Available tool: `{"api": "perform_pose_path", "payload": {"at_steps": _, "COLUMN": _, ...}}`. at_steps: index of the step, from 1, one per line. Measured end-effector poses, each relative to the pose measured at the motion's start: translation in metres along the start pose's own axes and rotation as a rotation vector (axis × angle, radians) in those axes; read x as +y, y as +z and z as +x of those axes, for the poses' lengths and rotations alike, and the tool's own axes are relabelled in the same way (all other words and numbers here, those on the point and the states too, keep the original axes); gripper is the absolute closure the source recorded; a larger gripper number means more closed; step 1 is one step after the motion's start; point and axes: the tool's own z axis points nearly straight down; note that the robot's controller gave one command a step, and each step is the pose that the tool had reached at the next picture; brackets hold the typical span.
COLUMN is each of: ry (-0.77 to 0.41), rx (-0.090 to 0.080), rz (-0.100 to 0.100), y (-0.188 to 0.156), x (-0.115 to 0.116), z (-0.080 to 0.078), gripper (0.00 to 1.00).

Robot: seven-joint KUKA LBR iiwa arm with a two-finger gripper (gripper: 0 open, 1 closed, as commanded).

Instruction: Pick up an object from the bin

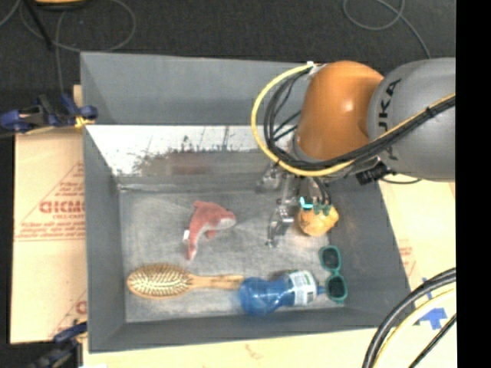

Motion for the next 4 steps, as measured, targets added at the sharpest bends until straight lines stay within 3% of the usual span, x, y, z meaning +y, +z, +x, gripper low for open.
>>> {"api": "perform_pose_path", "payload": {"at_steps": 1, "ry": 0.0, "rx": -0.008, "rz": 0.0, "y": -0.004, "x": 0.0, "z": -0.002, "gripper": 0.0}}
{"api": "perform_pose_path", "payload": {"at_steps": 2, "ry": -0.072, "rx": -0.013, "rz": 0.003, "y": 0.036, "x": 0.038, "z": -0.015, "gripper": 0.0}}
{"api": "perform_pose_path", "payload": {"at_steps": 3, "ry": -0.058, "rx": -0.012, "rz": -0.004, "y": 0.085, "x": 0.043, "z": -0.036, "gripper": 0.0}}
{"api": "perform_pose_path", "payload": {"at_steps": 4, "ry": -0.192, "rx": -0.013, "rz": -0.001, "y": 0.102, "x": 0.091, "z": -0.028, "gripper": 1.0}}
